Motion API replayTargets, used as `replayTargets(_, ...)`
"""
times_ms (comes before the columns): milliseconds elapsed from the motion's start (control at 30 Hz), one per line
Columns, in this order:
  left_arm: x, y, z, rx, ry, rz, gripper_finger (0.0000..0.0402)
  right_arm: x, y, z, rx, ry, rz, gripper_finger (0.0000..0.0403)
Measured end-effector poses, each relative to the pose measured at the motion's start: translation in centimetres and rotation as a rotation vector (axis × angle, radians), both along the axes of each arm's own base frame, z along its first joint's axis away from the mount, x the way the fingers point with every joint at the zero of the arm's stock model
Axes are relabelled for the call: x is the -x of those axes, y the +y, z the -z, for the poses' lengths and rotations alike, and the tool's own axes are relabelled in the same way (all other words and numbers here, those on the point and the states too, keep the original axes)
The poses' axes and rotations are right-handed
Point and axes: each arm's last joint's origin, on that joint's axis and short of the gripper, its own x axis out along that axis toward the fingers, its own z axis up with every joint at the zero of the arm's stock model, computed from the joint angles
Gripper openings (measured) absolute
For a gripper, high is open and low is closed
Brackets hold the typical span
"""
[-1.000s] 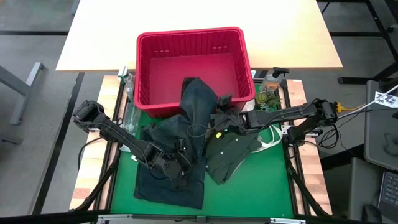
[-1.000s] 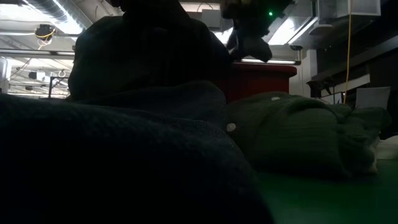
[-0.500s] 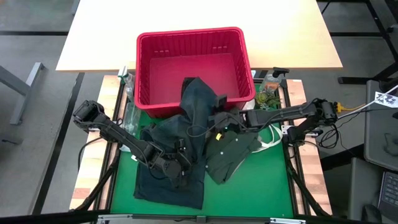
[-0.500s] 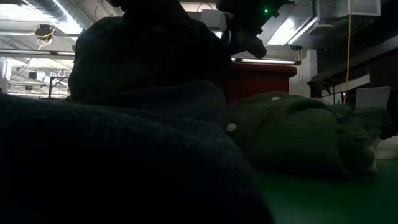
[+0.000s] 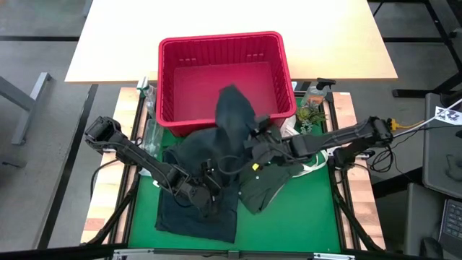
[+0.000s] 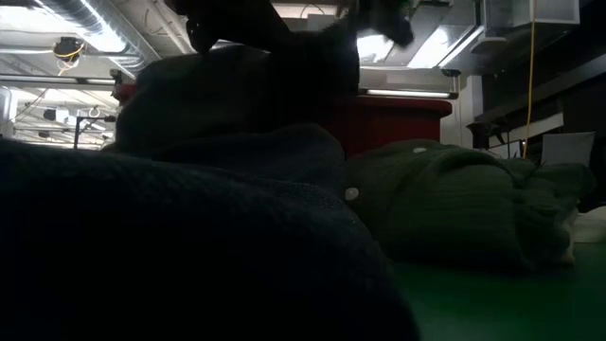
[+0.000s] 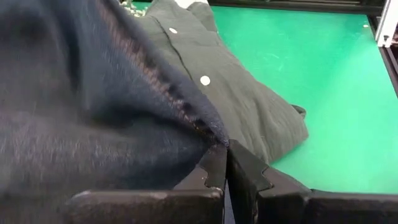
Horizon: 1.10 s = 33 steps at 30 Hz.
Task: Fold laundry
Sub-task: Fold the dark blue pants
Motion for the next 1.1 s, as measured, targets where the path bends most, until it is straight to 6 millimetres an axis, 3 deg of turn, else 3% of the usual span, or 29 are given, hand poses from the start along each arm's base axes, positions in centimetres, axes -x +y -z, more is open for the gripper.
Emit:
replayTargets(267,0.0,0.0,-0.1,-0.005,-0.009,-0.01,0.0,1.4,4.7,-6.8,0.022,-0.106,-0.085,0.0007)
replayTargets(533,-0.1,0.0,-0.3,-0.005,-0.03,-0.021,0.0,3.6,8.5,-10.9,-0.021,-0.186,-0.223,0.0018)
replayTargets(767,0.0,-0.1,-0.3,-0.003,-0.024,-0.013,0.0,5.1,10.8,-11.0,-0.04,-0.171,-0.291,0.0007)
replayTargets(1100,0.0,-0.1,0.0,-0.001,-0.002,0.0,0.0,7.2,12.0,-9.6,-0.19,-0.155,-0.28,0.0009)
